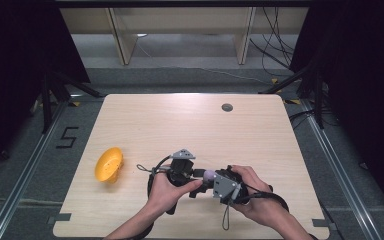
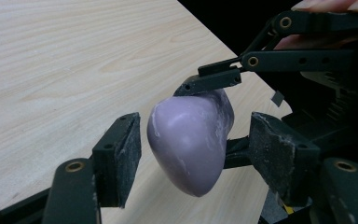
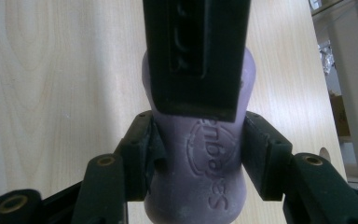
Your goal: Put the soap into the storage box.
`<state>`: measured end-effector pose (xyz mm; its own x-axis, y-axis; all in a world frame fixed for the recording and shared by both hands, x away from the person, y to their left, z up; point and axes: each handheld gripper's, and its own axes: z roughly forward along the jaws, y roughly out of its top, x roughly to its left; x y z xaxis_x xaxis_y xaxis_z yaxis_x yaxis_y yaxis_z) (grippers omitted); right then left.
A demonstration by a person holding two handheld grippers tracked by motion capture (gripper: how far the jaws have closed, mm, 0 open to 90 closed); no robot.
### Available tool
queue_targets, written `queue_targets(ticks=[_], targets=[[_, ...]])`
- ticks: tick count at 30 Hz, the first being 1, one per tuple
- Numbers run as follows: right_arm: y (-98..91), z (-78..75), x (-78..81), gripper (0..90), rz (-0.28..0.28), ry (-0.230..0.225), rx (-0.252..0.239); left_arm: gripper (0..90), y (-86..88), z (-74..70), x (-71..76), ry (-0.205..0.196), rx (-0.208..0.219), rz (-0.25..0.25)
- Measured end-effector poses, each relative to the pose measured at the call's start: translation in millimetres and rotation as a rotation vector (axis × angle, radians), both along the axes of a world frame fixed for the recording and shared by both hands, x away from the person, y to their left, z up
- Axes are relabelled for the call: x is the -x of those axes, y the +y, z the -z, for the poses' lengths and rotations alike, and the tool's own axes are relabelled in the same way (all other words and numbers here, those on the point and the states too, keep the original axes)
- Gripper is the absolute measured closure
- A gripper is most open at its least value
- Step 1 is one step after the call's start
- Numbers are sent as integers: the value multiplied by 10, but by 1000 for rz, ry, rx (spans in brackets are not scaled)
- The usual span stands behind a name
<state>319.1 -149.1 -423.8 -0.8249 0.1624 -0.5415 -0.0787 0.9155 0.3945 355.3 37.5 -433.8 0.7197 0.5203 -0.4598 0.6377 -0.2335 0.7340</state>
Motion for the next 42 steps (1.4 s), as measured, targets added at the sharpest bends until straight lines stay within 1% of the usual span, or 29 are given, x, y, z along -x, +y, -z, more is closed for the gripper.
queue_targets(ticks=[1,3,4,5,6,7,8,9,11,12,13,14,17,19,20,21,22,25,26,27,28,30,31,33,34,35,36,39,42], targets=[[0,0,0,502,0,0,0,343,0,0,0,0,0,0],[-2,-3,7,502,3,-4,1,342,0,13,-13,12,13,8],[-2,-8,2,502,-8,-6,3,343,2,16,-20,16,11,-4],[-2,-8,2,502,-8,-6,3,343,2,16,-20,16,11,-4],[1,-11,-2,502,-19,-16,11,342,4,22,-31,22,12,-3],[1,-11,-2,502,-19,-16,11,342,4,22,-31,22,12,-3],[12,-3,12,502,-8,-5,-2,342,5,28,-43,26,12,3],[12,-4,10,502,-13,-12,8,342,5,28,-43,26,12,3],[16,-2,8,502,-19,-13,8,344,5,33,-52,34,13,5],[17,-2,8,502,-18,-14,10,344,-3,31,-48,36,4,-6],[17,-3,7,502,-21,-13,12,345,-10,39,-51,44,11,-5],[23,-11,-25,502,-75,-37,24,347,-16,50,-59,51,20,5],[20,-9,-19,502,-65,-33,20,352,-24,60,-66,59,27,9],[19,-7,-18,502,-66,-32,20,353,-36,69,-78,73,39,16],[18,1,16,502,-18,-13,5,356,-40,70,-90,78,46,16],[16,-3,13,502,-22,-20,11,359,-40,70,-90,78,46,16],[15,-5,8,502,-28,-18,11,361,-50,65,-93,70,36,9],[16,-6,12,502,-27,-18,6,373,-56,65,-93,76,38,9],[15,-9,10,502,-30,-22,7,373,-58,68,-95,78,40,17],[15,-11,9,502,-29,-21,3,380,-59,69,-94,77,34,18],[18,-12,14,502,-26,-27,6,384,-71,79,-93,86,42,19],[19,-13,17,502,-26,-28,6,388,-78,86,-93,89,42,17],[21,-15,20,502,-28,-25,3,393,-80,92,-96,91,39,24],[23,-17,25,502,-26,-29,2,406,-91,101,-95,100,44,22],[22,-17,25,502,-27,-29,1,411,-99,114,-104,114,53,32],[22,-17,25,502,-27,-29,1,416,-99,114,-104,114,53,32],[21,-19,20,502,-33,-29,0,422,-108,123,-108,123,60,28],[21,-18,17,502,-43,-25,1,442,-109,134,-119,125,60,30],[21,-19,14,502,-50,-26,2,448,-112,148,-128,139,72,30]])
